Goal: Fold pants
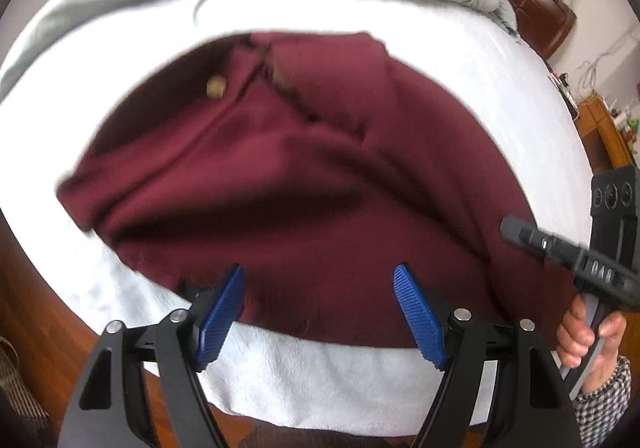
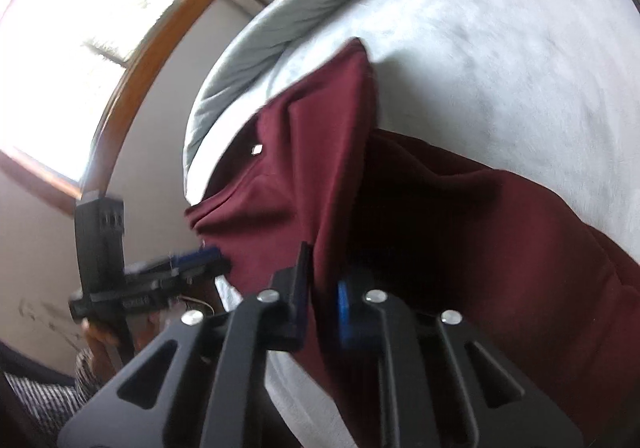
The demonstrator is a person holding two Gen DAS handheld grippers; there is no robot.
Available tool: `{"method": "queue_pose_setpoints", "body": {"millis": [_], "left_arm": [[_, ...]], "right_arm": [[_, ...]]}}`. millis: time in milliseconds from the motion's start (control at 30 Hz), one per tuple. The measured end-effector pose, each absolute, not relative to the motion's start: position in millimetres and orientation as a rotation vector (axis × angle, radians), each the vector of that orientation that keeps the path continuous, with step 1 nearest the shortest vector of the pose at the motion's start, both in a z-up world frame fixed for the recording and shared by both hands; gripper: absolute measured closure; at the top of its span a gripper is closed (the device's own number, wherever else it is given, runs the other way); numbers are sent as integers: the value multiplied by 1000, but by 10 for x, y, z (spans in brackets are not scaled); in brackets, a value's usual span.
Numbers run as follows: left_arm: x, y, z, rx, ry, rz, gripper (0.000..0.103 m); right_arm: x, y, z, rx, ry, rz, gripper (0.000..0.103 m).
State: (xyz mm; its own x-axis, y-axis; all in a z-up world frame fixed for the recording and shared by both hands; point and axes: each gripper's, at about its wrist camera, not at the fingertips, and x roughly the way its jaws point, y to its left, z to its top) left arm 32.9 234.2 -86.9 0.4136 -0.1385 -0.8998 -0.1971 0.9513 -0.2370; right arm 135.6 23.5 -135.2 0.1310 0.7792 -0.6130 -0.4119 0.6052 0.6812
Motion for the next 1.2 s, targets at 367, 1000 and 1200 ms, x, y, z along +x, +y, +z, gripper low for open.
{"method": "queue_pose_setpoints", "body": {"millis": [367, 1000, 1200], "left_arm": [[1557, 1823, -391, -99, 1171, -11, 21], [2279, 1800, -929, -76, 1351, 141, 88], [1479, 2212, -315, -195, 1090, 177, 88]], "right_arm": [[978, 595, -1695, 296, 1184, 962, 94], [959, 380, -1672, 367, 1168, 958, 92], [973, 292, -1563, 367, 1148, 959, 92]]}}
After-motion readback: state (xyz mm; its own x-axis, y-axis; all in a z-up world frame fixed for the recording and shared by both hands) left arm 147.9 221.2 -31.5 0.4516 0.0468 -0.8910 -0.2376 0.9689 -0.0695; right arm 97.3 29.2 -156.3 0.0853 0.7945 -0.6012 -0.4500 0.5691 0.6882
